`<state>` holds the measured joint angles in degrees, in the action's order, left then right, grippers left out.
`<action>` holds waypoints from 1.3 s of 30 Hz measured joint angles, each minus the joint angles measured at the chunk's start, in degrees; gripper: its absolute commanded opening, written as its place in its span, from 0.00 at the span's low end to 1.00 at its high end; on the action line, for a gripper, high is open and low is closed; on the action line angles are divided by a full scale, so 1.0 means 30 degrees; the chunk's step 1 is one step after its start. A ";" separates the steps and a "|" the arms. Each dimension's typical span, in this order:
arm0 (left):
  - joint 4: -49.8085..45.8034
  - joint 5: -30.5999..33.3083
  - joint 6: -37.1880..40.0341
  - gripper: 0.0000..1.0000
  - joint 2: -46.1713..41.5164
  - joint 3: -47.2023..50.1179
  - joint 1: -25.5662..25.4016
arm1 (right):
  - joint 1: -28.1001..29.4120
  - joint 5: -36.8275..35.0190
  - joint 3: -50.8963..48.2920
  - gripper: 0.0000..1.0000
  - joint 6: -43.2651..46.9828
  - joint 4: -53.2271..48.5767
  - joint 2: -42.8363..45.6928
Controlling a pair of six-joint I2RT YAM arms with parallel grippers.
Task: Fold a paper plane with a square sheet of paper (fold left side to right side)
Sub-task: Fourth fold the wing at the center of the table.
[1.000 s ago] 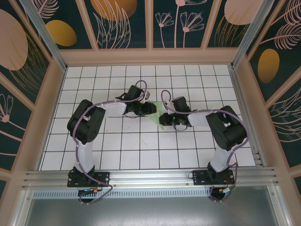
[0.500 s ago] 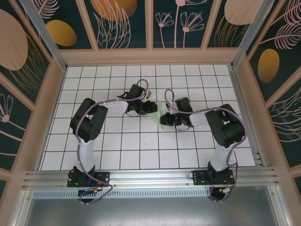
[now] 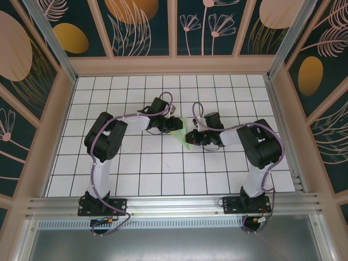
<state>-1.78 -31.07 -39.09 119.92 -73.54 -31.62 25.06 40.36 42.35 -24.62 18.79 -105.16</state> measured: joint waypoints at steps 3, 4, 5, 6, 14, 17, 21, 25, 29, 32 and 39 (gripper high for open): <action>-0.0029 0.0000 0.0000 0.40 0.0102 -0.0080 0.0000 | -0.0044 0.0073 0.0000 0.11 0.0000 0.0022 -0.0007; -0.0044 0.0000 0.0000 0.40 0.0117 -0.0102 0.0000 | -0.0044 0.0080 0.0000 0.12 -0.0029 0.0029 -0.0007; -0.0058 0.0015 0.0000 0.40 0.0124 -0.0109 0.0000 | -0.0044 0.0095 0.0000 0.13 -0.0066 0.0044 -0.0007; -0.0066 0.0007 0.0000 0.40 0.0124 -0.0117 0.0000 | -0.0044 0.0102 0.0000 0.14 -0.0066 0.0051 -0.0007; -0.0153 0.0022 0.0000 0.40 0.0175 -0.0175 0.0000 | -0.0073 0.0568 0.0000 0.23 -0.0335 0.0262 -0.0007; -0.0182 0.0051 0.0000 0.39 0.0175 -0.0175 0.0000 | -0.0073 0.0714 0.0000 0.26 -0.0415 0.0306 0.0036; -0.0248 0.0080 0.0000 0.39 0.0175 -0.0211 0.0000 | -0.0073 0.0699 0.0000 0.30 -0.0408 0.0219 0.0182; -0.0277 0.0087 0.0007 0.39 0.0182 -0.0233 0.0000 | -0.0073 0.0335 0.0000 0.34 -0.0342 -0.0102 0.0495; -0.0291 0.0080 0.0000 0.39 0.0189 -0.0240 0.0000 | -0.0160 -0.0226 0.0007 0.40 -0.0175 -0.0947 0.1093; -0.0291 0.0080 0.0000 0.39 0.0189 -0.0240 0.0000 | -0.0452 -0.0503 0.0306 0.41 0.0022 -0.1603 0.1348; -0.0291 0.0080 0.0000 0.39 0.0189 -0.0240 0.0000 | -0.0874 -0.0576 0.1778 0.40 0.0168 -0.2339 0.1166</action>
<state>-2.66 -30.83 -39.09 120.49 -74.26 -31.62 22.44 38.63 47.68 -24.12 11.77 -101.67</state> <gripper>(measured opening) 0.392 0.404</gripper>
